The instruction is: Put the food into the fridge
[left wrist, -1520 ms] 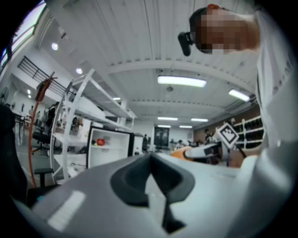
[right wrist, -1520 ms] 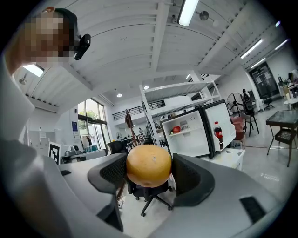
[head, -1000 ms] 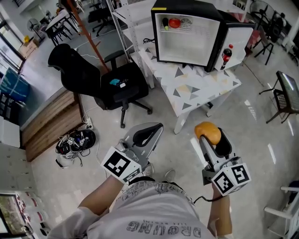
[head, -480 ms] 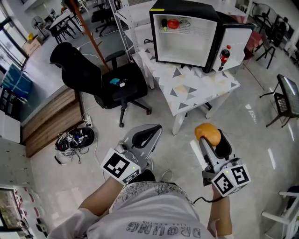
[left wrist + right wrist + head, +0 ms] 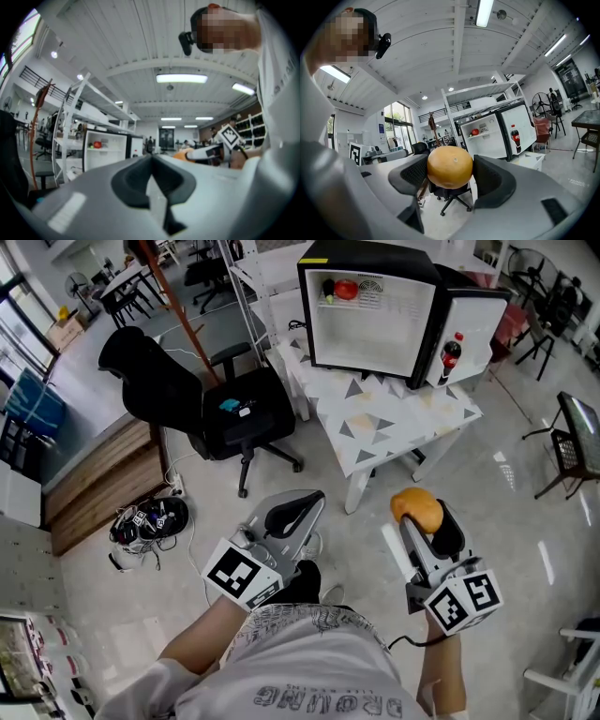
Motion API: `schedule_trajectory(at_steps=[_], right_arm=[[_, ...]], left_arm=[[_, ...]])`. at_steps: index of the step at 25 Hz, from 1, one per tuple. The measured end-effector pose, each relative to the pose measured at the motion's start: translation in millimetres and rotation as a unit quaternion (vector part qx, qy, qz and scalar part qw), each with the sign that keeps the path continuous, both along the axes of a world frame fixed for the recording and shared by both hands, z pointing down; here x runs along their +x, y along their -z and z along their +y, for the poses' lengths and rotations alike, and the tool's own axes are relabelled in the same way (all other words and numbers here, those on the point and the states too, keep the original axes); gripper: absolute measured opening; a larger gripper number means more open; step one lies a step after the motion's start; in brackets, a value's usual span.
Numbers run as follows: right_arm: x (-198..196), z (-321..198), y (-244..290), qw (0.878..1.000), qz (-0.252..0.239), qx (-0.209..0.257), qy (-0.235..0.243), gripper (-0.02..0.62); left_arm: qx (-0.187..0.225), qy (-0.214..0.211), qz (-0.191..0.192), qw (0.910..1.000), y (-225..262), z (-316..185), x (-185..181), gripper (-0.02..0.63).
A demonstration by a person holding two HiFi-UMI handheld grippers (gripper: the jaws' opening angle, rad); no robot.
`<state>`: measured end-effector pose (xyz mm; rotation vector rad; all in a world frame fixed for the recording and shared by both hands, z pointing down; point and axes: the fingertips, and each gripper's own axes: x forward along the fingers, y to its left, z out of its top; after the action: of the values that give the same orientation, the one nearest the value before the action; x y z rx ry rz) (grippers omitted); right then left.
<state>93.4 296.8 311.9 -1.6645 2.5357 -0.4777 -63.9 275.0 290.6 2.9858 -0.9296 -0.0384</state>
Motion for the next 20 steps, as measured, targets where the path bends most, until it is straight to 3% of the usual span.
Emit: schedule_trajectory(at_steps=[11,20], right_arm=[[19,-34,-7,1.0,0.005,0.001,-0.008,0.299],[23,-99,-15,1.0,0.004,-0.007,-0.009,0.299]], left_arm=[[0.001,-0.008,0.005,1.0,-9,-38,19,0.006],[-0.007,-0.009,0.005,0.9999,-19,-103,24,0.006]])
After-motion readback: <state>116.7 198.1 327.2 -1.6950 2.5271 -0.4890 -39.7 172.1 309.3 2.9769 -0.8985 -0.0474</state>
